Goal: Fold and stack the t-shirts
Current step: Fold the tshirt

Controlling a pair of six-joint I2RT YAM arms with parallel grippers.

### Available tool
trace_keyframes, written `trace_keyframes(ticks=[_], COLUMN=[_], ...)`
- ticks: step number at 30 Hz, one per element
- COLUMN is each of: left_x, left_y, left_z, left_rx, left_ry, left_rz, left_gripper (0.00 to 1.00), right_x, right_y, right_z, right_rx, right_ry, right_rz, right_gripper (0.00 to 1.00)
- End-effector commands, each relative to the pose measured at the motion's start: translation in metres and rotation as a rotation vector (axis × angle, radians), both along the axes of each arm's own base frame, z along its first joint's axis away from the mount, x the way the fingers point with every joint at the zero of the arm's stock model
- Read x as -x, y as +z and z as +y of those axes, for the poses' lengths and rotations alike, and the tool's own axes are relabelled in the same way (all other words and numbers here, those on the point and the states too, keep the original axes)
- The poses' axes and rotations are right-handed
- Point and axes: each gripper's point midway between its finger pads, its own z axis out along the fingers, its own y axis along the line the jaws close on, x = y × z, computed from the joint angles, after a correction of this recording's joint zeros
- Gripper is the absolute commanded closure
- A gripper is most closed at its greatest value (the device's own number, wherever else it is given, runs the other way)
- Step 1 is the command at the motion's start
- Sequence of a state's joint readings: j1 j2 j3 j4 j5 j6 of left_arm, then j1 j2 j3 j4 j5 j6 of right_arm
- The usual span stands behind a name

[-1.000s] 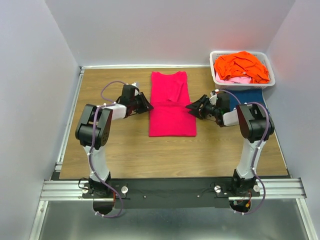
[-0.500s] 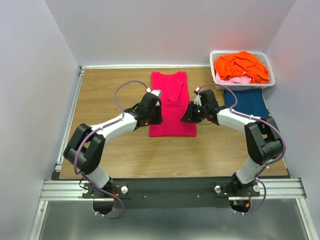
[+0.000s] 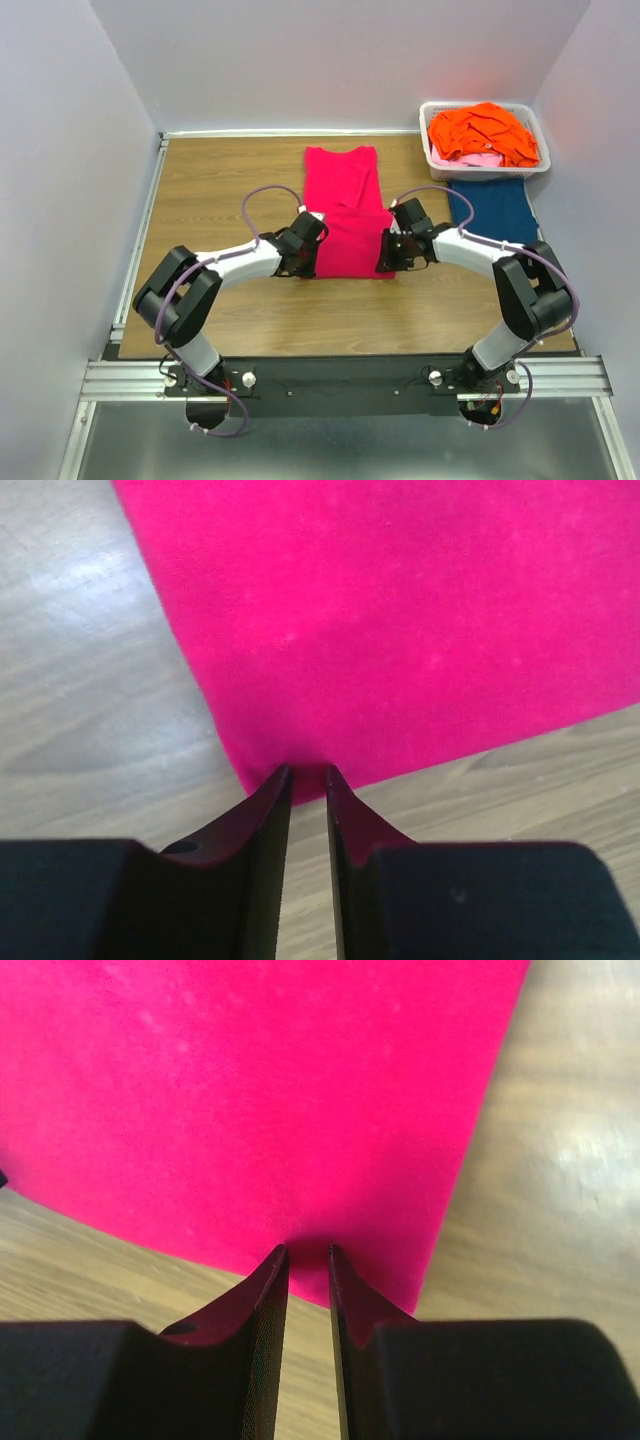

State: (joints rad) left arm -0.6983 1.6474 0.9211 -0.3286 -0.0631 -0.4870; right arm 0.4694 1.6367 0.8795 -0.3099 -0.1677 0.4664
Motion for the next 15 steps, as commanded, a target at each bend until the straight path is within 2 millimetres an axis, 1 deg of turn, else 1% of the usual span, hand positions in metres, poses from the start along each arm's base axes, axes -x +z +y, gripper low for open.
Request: trace_keyframes(ticks=[1,4,5,6,7,8,10,11,14,15], left_x=[0.061,0.078,0.085,0.093,0.098,0.105,0.106,0.104,0.097,0.095], left_y=[-0.031,-0.022,-0.02,-0.016,-0.014,-0.007,0.003,0.015,0.034,0.043], left_z=[0.022,0.03,0.03,0.033,0.033,0.034,0.034,0.035,0.034,0.035], left_rx=[-0.074,-0.079,-0.077,-0.07,-0.066,-0.056,-0.03,-0.009,0.034,0.053], left_ry=[-0.023,-0.004,-0.013,-0.01,-0.01,-0.015,0.003,0.028,0.079,0.095], left_rz=[0.165,0.167,0.173,0.181,0.185,0.178,0.162,0.135,0.081,0.055], left_gripper=[0.72,0.72,0.72,0.72,0.72,0.72,0.7,0.64,0.54,0.47], right_x=[0.048,0.07,0.073,0.081,0.085,0.087,0.085,0.084,0.081,0.079], right_y=[-0.024,-0.023,-0.019,-0.017,-0.014,-0.006,0.009,0.019,0.037,0.038], right_z=[-0.034,-0.038,-0.038,-0.038,-0.037,-0.035,-0.029,-0.033,-0.036,-0.048], right_rx=[0.141,0.149,0.147,0.156,0.156,0.141,0.128,0.149,0.174,0.234], right_ry=[-0.003,0.004,0.0,0.012,0.018,0.016,0.018,-0.01,-0.039,-0.063], right_rz=[0.129,0.178,0.174,0.194,0.196,0.189,0.151,0.119,0.082,0.066], right_gripper=[0.71,0.7,0.7,0.7,0.7,0.69,0.66,0.62,0.52,0.49])
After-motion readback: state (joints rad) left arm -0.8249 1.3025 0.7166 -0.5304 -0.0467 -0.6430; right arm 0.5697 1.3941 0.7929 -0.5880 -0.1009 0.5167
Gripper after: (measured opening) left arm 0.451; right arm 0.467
